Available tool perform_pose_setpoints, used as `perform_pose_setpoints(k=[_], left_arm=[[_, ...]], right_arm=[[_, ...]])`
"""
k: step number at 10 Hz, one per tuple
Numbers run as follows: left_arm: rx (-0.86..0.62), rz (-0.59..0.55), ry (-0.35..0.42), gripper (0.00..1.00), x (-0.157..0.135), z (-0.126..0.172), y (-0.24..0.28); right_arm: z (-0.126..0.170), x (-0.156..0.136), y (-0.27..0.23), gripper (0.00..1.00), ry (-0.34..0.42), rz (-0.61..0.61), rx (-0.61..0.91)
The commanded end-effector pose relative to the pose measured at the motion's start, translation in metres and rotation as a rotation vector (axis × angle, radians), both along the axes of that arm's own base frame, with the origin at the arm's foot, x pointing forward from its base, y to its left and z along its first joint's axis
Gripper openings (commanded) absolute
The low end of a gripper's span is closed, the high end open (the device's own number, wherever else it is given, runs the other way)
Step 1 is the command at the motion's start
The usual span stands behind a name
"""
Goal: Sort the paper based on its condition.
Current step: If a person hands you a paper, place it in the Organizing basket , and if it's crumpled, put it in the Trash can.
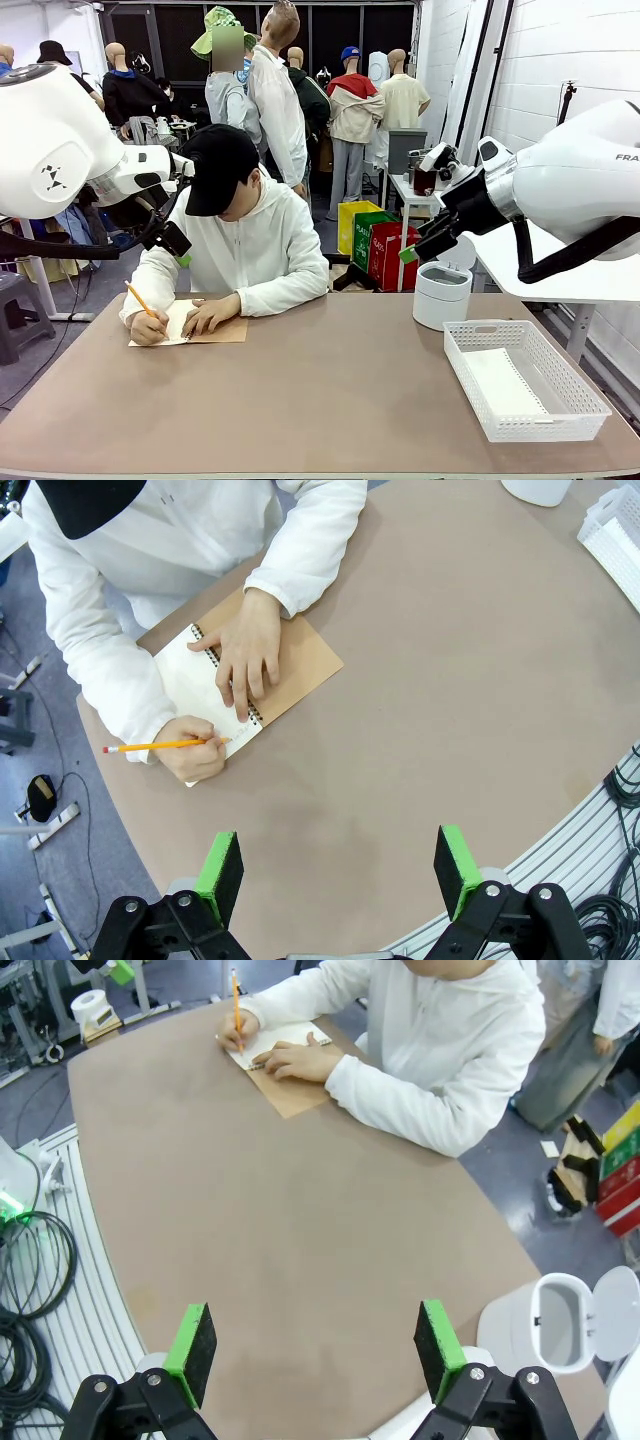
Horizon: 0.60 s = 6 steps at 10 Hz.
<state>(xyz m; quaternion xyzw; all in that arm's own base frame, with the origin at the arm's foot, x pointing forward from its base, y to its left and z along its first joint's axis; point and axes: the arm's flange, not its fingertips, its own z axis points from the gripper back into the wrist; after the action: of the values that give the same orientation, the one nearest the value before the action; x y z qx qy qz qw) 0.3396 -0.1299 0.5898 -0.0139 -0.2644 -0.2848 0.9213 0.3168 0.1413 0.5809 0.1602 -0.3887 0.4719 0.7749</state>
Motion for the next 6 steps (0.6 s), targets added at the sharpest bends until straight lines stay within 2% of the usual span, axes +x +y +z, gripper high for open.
perform_pose_setpoints(k=[1,6], left_arm=[[-0.001,-0.003,-0.002,1.00,0.0002,0.0004,0.0014],[-0.001,-0.003,-0.002,1.00,0.0002,0.0004,0.0014]], right_arm=[[-0.0002,0.0001,-0.0003,1.00,-0.001,-0.004,-0.003],[-0.0002,0.0001,-0.0003,1.00,-0.001,-0.004,-0.003]])
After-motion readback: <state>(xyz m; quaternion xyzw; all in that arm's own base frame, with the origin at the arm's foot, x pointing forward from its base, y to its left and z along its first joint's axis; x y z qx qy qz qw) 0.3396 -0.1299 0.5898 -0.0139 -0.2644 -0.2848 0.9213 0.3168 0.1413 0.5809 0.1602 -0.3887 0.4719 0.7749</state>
